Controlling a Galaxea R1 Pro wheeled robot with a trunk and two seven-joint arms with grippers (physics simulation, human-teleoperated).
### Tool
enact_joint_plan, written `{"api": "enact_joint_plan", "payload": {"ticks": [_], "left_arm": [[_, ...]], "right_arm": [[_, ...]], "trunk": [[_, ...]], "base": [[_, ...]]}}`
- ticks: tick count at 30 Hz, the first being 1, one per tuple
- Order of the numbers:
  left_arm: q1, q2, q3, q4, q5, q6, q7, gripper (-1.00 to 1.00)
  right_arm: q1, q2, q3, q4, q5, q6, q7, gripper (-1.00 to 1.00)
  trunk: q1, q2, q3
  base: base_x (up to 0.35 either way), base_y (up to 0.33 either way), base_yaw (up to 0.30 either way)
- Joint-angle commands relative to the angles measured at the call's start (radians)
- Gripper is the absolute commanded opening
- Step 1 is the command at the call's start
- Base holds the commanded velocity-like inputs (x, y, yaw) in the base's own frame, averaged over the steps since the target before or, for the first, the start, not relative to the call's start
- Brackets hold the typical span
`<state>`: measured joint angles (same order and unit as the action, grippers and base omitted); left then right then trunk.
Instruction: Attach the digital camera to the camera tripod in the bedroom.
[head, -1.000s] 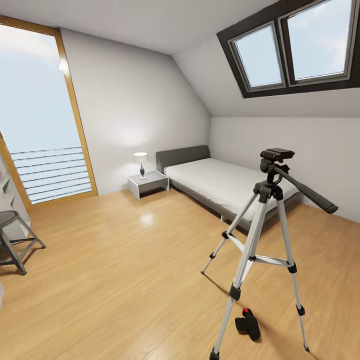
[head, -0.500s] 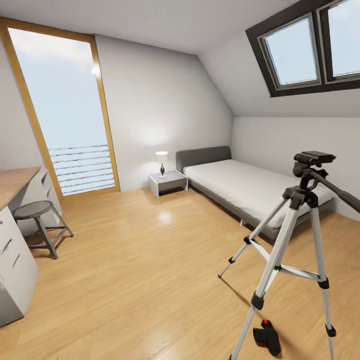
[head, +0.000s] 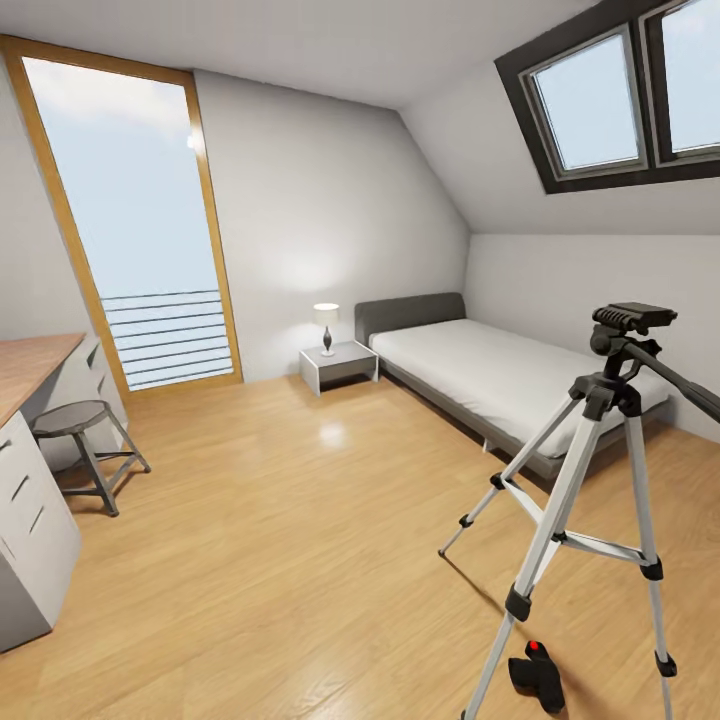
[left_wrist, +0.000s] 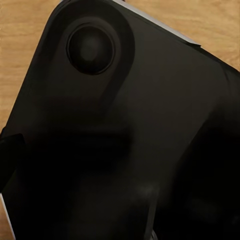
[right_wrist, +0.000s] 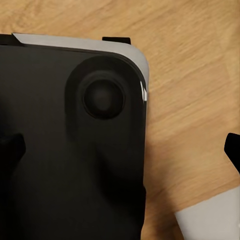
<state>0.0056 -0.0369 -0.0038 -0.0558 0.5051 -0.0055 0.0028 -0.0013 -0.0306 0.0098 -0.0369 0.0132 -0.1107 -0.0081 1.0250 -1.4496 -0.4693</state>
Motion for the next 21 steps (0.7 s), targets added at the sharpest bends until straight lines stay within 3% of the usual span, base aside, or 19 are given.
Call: {"api": "enact_joint_plan", "payload": {"ticks": [1, 21], "left_arm": [[0.001, 0.000, -0.001, -0.002, 0.004, -0.001, 0.000, 1.00], [0.001, -0.001, -0.001, -0.002, 0.004, -0.001, 0.000, 1.00]], "right_arm": [[0.000, 0.000, 0.001, 0.000, 0.001, -0.002, -0.001, 1.00], [0.000, 0.000, -0.001, 0.000, -0.004, 0.003, 0.001, 1.00]], "trunk": [[0.000, 0.000, -0.001], [0.000, 0.000, -0.001]], "base": [[0.000, 0.000, 0.000], [0.000, 0.000, 0.000]]}}
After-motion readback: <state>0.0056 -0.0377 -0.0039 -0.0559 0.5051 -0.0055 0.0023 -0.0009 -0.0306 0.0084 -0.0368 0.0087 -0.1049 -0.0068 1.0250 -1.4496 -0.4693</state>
